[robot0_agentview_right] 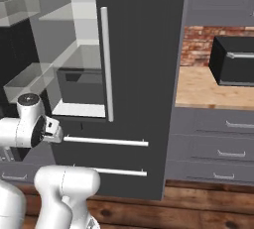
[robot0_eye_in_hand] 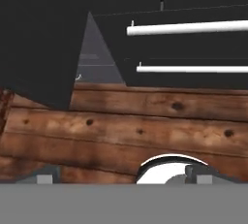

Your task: Retrieve the fish from the fridge and place it on the saucepan with marinade on the stove.

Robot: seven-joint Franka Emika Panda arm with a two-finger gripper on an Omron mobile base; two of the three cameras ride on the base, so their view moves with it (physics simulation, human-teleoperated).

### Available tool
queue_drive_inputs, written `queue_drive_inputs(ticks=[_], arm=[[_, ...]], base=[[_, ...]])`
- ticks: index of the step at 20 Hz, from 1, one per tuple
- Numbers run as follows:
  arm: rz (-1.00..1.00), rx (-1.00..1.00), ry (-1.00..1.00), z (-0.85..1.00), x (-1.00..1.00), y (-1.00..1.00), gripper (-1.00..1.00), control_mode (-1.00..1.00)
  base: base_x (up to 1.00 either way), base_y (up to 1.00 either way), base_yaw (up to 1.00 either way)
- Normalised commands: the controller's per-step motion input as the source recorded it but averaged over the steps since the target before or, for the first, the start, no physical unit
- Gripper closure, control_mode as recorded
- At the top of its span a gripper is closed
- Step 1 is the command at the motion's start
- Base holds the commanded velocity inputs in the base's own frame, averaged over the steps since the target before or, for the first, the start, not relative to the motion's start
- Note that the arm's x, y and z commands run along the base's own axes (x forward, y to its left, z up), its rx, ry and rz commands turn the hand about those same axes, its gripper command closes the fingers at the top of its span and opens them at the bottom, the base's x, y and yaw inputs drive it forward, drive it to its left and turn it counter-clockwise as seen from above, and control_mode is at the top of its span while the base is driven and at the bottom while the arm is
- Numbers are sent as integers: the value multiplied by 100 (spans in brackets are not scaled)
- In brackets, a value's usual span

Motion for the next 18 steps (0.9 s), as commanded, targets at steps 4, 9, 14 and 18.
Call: queue_drive_inputs(ticks=[4,9,14,18], arm=[[-31,-39,1,13,59,-71,-100,-100],[-20,-10,-14,8,42,-43,-100,-100],[0,1,-35,11,19,-42,-100,-100],[0,0,-5,42,40,-39,-100,-100]], base=[[0,0,0],[0,0,0],[0,0,0],[0,0,0]])
